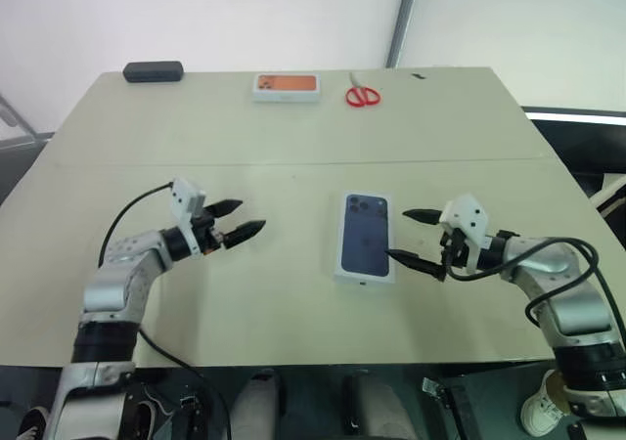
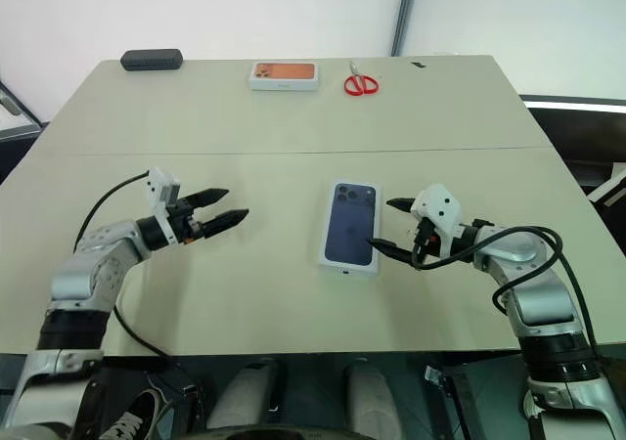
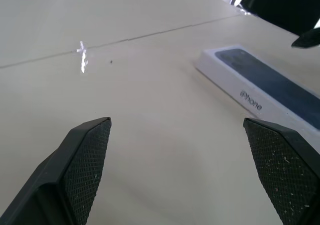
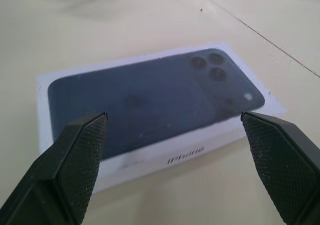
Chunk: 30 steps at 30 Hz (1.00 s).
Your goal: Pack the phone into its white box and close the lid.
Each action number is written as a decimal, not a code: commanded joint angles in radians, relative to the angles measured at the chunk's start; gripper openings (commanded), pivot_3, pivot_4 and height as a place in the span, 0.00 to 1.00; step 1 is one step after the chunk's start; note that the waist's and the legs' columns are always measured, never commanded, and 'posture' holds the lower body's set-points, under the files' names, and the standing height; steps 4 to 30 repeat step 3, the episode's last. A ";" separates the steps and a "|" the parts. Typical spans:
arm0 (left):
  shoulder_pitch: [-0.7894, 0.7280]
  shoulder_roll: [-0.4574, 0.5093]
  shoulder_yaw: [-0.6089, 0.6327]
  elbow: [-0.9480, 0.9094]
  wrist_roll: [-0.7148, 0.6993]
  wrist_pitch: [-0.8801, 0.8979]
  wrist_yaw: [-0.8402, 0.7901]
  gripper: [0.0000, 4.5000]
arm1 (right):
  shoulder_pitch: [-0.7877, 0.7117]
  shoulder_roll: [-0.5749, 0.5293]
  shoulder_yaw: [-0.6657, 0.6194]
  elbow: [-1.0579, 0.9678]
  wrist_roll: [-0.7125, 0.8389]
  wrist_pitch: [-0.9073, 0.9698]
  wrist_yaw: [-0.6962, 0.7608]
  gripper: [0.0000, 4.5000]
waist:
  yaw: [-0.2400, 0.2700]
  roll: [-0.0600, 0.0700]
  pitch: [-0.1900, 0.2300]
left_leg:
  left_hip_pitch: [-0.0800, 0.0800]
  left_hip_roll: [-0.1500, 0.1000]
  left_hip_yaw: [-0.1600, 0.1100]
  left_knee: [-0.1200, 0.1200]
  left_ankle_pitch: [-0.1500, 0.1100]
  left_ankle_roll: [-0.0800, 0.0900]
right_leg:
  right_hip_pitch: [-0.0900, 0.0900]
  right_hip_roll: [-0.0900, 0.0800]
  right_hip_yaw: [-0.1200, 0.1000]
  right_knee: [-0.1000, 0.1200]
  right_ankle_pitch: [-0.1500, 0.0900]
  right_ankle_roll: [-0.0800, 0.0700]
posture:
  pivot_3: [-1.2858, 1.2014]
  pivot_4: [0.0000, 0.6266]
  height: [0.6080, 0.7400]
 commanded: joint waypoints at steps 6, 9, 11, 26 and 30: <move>0.067 0.086 0.046 -0.033 -0.009 -0.020 -0.049 0.99 | 0.054 -0.074 -0.101 -0.041 0.041 -0.024 0.038 0.99 | 0.001 0.000 0.000 | -0.001 0.000 -0.001 0.000 0.000 0.000 | -0.001 0.000 0.000 0.000 0.000 0.000 | 0.52 0.24 1.00; 0.067 0.086 0.046 -0.033 -0.009 -0.020 -0.049 0.99 | 0.054 -0.074 -0.101 -0.041 0.041 -0.024 0.038 0.99 | 0.001 0.000 0.000 | -0.001 0.000 -0.001 0.000 0.000 0.000 | -0.001 0.000 0.000 0.000 0.000 0.000 | 0.52 0.24 1.00; 0.067 0.086 0.046 -0.033 -0.009 -0.020 -0.049 0.99 | 0.054 -0.074 -0.101 -0.041 0.041 -0.024 0.038 0.99 | 0.001 0.000 0.000 | -0.001 0.000 -0.001 0.000 0.000 0.000 | -0.001 0.000 0.000 0.000 0.000 0.000 | 0.52 0.24 1.00; 0.067 0.086 0.046 -0.033 -0.009 -0.020 -0.049 0.99 | 0.054 -0.074 -0.101 -0.041 0.041 -0.024 0.038 0.99 | 0.001 0.000 0.000 | -0.001 0.000 -0.001 0.000 0.000 0.000 | -0.001 0.000 0.000 0.000 0.000 0.000 | 0.52 0.24 1.00; 0.067 0.086 0.046 -0.033 -0.009 -0.020 -0.049 0.99 | 0.054 -0.074 -0.101 -0.041 0.041 -0.024 0.038 0.99 | 0.001 0.000 0.000 | -0.001 0.000 -0.001 0.000 0.000 0.000 | -0.001 0.000 0.000 0.000 0.000 0.000 | 0.52 0.24 1.00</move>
